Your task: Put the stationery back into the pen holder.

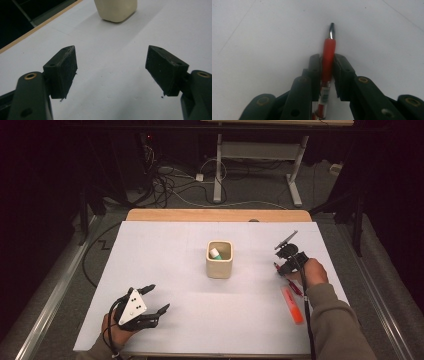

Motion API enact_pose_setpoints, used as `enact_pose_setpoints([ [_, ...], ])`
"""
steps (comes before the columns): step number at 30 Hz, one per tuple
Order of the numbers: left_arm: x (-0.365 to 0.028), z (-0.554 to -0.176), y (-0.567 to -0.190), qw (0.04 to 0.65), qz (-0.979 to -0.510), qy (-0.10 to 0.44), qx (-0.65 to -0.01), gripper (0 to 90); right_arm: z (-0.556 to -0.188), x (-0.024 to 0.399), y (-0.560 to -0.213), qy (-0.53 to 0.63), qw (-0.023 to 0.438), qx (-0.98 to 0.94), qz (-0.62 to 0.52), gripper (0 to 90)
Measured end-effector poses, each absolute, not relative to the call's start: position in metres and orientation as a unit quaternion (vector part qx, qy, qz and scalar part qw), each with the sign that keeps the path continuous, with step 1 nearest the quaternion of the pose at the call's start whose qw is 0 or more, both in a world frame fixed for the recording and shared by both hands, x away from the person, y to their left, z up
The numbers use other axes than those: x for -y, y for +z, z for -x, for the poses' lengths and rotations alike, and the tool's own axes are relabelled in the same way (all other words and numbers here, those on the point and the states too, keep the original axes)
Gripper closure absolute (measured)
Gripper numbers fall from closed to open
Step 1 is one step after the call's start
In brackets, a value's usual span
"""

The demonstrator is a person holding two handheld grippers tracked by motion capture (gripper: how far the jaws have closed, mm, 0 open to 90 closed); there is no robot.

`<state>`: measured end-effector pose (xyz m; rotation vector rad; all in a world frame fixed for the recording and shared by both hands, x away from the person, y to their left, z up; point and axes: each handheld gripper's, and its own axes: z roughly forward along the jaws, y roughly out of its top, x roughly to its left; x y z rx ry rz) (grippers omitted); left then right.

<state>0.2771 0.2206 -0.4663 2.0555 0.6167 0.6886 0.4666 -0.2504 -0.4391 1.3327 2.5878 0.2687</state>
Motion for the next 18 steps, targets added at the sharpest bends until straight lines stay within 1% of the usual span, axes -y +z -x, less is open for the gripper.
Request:
enact_pose_setpoints([
  [7, -0.218, -0.278, -0.468, 0.427, -0.827, 0.270, -0.247, 24.5, -0.465, 0.253, -0.439, 0.102, 0.106, -0.883, -0.447, 80.2],
  [11, -0.218, -0.279, -0.469, 0.425, -0.828, 0.268, -0.247, 24.5, -0.462, 0.257, -0.439, 0.118, 0.117, -0.878, -0.448, 80.3],
  [18, -0.218, -0.278, -0.469, 0.429, -0.826, 0.269, -0.249, 24.5, -0.450, 0.273, -0.423, 0.175, 0.161, -0.863, -0.446, 80.3],
])
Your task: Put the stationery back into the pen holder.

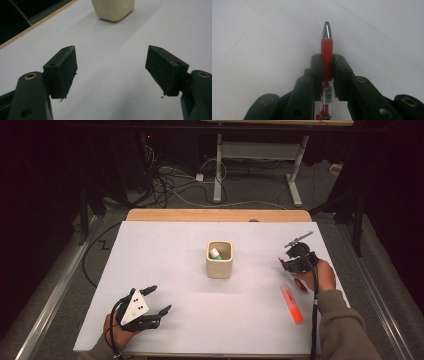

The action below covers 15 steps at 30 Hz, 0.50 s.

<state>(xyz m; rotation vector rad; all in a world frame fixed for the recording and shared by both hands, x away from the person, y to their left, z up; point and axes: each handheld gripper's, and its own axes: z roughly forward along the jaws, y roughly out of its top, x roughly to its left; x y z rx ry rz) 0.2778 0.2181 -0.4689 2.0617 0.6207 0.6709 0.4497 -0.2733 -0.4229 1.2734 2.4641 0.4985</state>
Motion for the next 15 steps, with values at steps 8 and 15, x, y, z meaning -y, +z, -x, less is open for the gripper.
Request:
enact_pose_setpoints([
  [8, -0.217, -0.278, -0.469, 0.428, -0.827, 0.268, -0.248, 24.5, -0.432, 0.276, -0.402, 0.246, 0.212, -0.842, -0.431, 80.3],
  [15, -0.216, -0.278, -0.470, 0.428, -0.827, 0.266, -0.249, 24.5, -0.420, 0.283, -0.402, 0.285, 0.255, -0.819, -0.428, 80.3],
])
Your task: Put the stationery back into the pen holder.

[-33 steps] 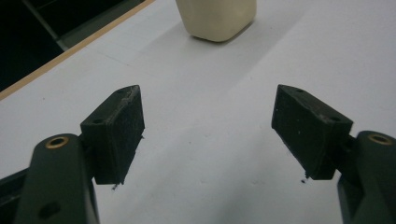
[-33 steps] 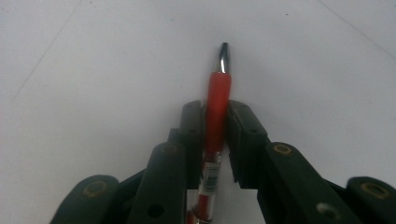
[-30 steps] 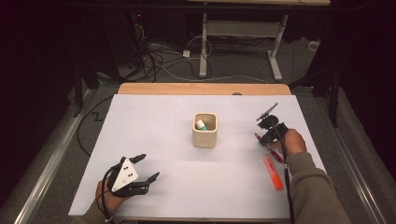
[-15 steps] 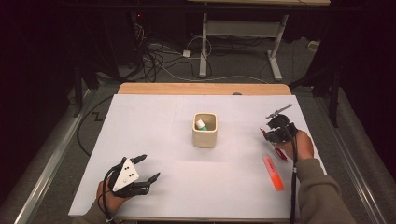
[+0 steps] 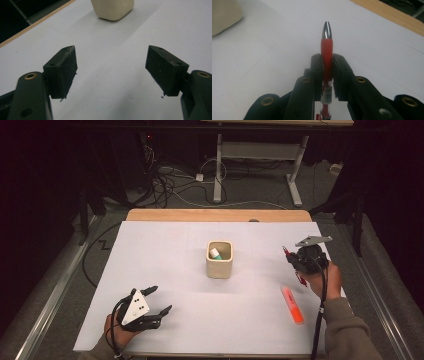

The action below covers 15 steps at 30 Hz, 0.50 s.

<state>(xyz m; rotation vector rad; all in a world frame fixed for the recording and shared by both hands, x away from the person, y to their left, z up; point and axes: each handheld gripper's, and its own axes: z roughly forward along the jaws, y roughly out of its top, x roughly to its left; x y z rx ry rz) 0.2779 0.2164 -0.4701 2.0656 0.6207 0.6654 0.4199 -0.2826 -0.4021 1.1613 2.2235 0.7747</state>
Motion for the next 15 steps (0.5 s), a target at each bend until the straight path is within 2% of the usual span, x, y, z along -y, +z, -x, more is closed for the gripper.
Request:
enact_pose_setpoints([
  [15, -0.215, -0.279, -0.471, 0.430, -0.826, 0.267, -0.249, 24.1, -0.394, 0.288, -0.377, 0.396, 0.316, -0.769, -0.390, 80.3],
])
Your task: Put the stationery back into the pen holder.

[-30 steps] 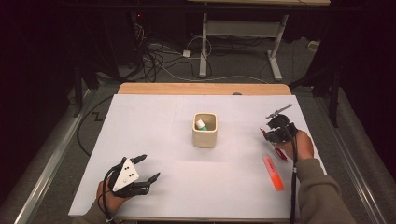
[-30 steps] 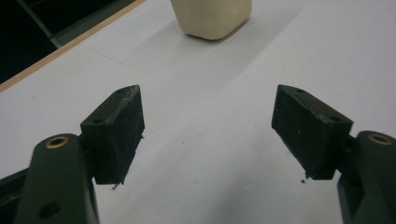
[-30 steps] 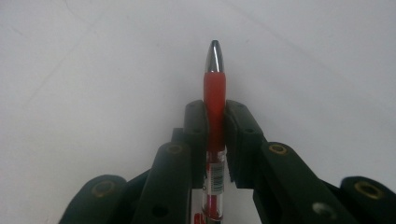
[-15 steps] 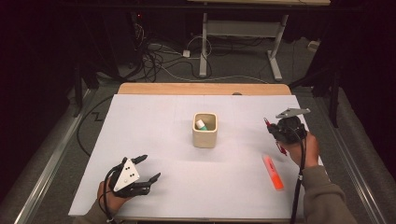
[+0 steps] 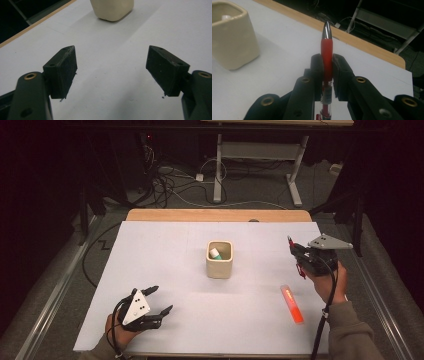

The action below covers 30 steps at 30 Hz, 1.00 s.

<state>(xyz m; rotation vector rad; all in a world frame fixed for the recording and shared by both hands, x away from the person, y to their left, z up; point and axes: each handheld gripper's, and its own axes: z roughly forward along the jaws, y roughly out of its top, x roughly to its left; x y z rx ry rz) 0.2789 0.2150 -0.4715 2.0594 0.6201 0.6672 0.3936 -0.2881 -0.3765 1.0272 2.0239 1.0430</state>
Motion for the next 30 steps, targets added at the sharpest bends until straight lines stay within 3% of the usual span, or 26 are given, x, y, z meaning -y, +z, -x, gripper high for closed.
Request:
enact_pose_setpoints([
  [30, -0.218, -0.279, -0.471, 0.437, -0.817, 0.273, -0.260, 23.5, -0.385, 0.238, -0.347, 0.495, 0.340, -0.728, -0.331, 80.2],
])
